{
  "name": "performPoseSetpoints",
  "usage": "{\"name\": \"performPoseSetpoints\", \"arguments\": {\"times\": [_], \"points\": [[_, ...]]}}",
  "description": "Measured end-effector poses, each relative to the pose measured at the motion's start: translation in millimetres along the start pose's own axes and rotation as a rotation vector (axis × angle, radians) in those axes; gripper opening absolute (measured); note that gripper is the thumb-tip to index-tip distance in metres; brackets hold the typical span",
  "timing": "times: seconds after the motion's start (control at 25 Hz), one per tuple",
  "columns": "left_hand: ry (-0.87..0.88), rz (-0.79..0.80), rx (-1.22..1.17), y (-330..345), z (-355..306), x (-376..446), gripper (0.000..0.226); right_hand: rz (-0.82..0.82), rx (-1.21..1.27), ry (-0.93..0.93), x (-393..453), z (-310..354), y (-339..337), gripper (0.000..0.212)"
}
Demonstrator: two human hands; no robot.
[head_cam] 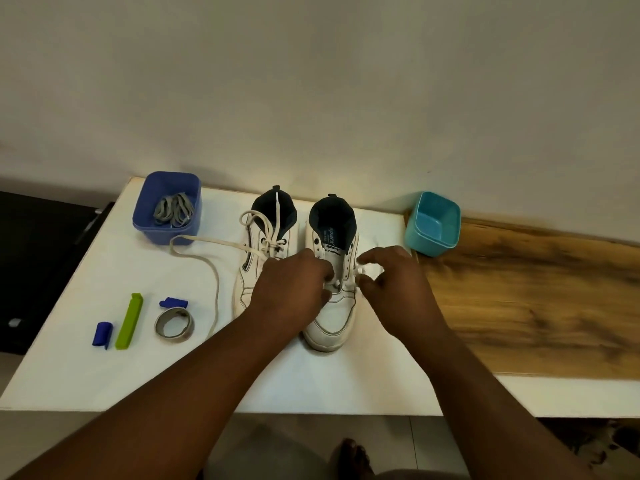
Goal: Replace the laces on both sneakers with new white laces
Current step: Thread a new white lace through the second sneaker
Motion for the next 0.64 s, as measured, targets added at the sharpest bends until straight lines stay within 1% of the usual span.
{"name": "performPoseSetpoints", "arguments": {"times": [0.08, 0.16, 0.2, 0.28, 0.4, 0.52, 0.64], "points": [[0.003, 0.008, -0.019, 0.6, 1.6, 0.8, 0.032, 0.035, -0.141, -0.06, 1.4, 5.4, 4.2, 0.018], [0.013, 0.014, -0.006, 1.8, 1.5, 0.9, 0.032, 0.095, -0.236, -0.065, 1.4, 6.9, 14.5, 0.017], [0.016, 0.017, 0.002, 2.1, 1.6, 1.1, 0.033, 0.1, -0.252, -0.065, 1.0, 8.1, 18.6, 0.017], [0.017, 0.018, 0.016, 1.5, 1.8, 1.3, 0.034, 0.094, -0.267, -0.065, 1.0, 9.2, 19.2, 0.015], [0.005, 0.002, 0.004, -0.5, 1.1, -0.4, 0.033, 0.092, -0.436, -0.088, 2.8, 0.1, 9.0, 0.011], [0.002, -0.022, -0.002, -0.6, -0.5, -3.5, 0.029, 0.071, -0.551, -0.051, 2.1, -11.3, -3.2, 0.01], [-0.003, -0.021, -0.014, -0.2, -2.5, -3.9, 0.027, 0.054, -0.564, -0.001, 1.5, -12.6, -4.9, 0.009]]}}
Point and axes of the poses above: each hand's wrist, its own x-axis towards the middle knuckle, its own y-axis out of the palm, z = x × y, the point moved 7 cm from there along x, towards the middle knuckle, and after that the axes turned 15 degrees about -x, right-handed, at the moved point
